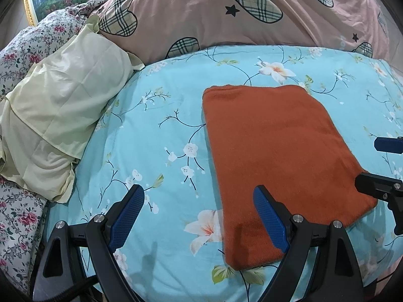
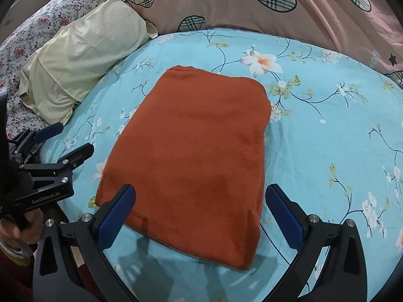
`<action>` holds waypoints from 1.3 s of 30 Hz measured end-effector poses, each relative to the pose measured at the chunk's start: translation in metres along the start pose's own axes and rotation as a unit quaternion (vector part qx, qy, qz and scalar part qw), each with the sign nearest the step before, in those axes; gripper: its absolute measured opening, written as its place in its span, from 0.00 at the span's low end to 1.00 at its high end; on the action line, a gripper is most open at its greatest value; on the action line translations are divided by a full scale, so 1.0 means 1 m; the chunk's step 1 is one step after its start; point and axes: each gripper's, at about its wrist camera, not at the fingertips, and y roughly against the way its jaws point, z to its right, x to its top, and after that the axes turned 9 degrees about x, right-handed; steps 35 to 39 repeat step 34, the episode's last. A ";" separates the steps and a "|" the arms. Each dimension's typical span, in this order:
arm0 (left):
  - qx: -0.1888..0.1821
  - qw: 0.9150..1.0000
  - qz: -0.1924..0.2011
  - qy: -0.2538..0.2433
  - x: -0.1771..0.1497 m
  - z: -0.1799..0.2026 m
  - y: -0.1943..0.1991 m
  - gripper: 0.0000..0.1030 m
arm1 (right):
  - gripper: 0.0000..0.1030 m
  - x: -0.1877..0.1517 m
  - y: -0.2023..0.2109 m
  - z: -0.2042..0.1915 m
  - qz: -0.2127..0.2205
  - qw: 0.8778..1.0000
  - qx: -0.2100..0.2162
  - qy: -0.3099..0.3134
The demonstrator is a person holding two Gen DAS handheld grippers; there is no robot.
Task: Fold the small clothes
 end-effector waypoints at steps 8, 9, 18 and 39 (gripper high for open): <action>0.001 1.000 0.001 -0.001 0.001 0.001 0.001 0.86 | 1.00 0.001 -0.001 -0.001 0.001 1.000 -0.001 -0.004; 0.001 1.000 0.001 -0.001 0.001 0.001 0.001 0.86 | 1.00 0.001 -0.001 0.000 0.001 1.000 -0.001 -0.004; -0.002 1.000 0.000 0.000 0.004 0.000 0.001 0.86 | 1.00 0.001 -0.002 0.007 0.001 1.000 -0.002 -0.010; -0.006 1.000 0.012 0.021 0.010 -0.005 -0.001 0.86 | 1.00 0.003 -0.005 0.011 0.003 1.000 -0.003 -0.014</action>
